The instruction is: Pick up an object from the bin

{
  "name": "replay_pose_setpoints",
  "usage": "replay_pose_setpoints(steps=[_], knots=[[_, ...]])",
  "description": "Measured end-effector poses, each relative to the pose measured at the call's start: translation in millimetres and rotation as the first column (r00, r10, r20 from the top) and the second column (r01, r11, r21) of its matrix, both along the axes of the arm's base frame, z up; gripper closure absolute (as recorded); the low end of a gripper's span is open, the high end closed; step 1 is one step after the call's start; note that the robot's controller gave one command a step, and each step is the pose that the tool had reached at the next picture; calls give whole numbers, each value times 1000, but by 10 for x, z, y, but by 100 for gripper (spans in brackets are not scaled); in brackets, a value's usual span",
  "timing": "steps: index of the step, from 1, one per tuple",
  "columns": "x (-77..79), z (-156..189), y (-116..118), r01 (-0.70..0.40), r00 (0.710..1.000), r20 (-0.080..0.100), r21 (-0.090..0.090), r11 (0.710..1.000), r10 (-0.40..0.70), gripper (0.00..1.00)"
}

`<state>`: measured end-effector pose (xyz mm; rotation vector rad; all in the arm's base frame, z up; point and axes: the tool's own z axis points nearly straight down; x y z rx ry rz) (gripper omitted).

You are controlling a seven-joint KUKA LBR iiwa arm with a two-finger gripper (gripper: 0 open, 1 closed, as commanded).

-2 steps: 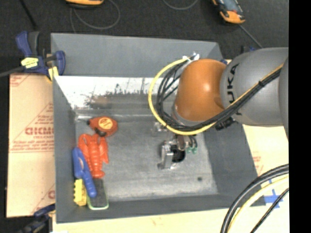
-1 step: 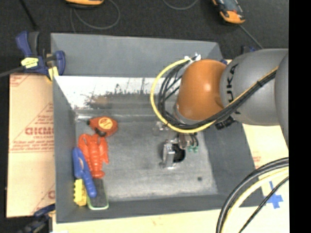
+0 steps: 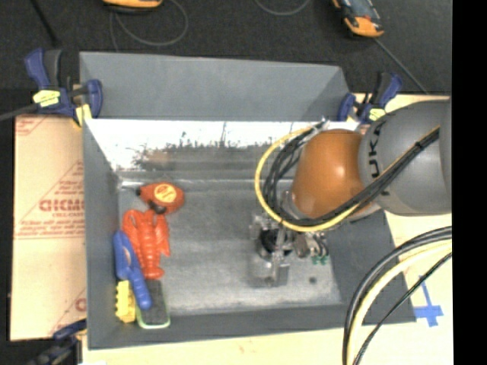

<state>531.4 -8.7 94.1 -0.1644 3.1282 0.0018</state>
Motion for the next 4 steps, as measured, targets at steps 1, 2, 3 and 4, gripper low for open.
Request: replay_pose_setpoints(steps=[1,2,3,4], knots=[[-151,-191,-279,-56,998,-21,-4,998,56,0],[233,14,-371,-115,993,-6,-2,993,115,0],[4,-235,-875,-70,998,-4,-2,998,70,100],[4,-235,-874,-69,998,-4,-1,998,69,100]])
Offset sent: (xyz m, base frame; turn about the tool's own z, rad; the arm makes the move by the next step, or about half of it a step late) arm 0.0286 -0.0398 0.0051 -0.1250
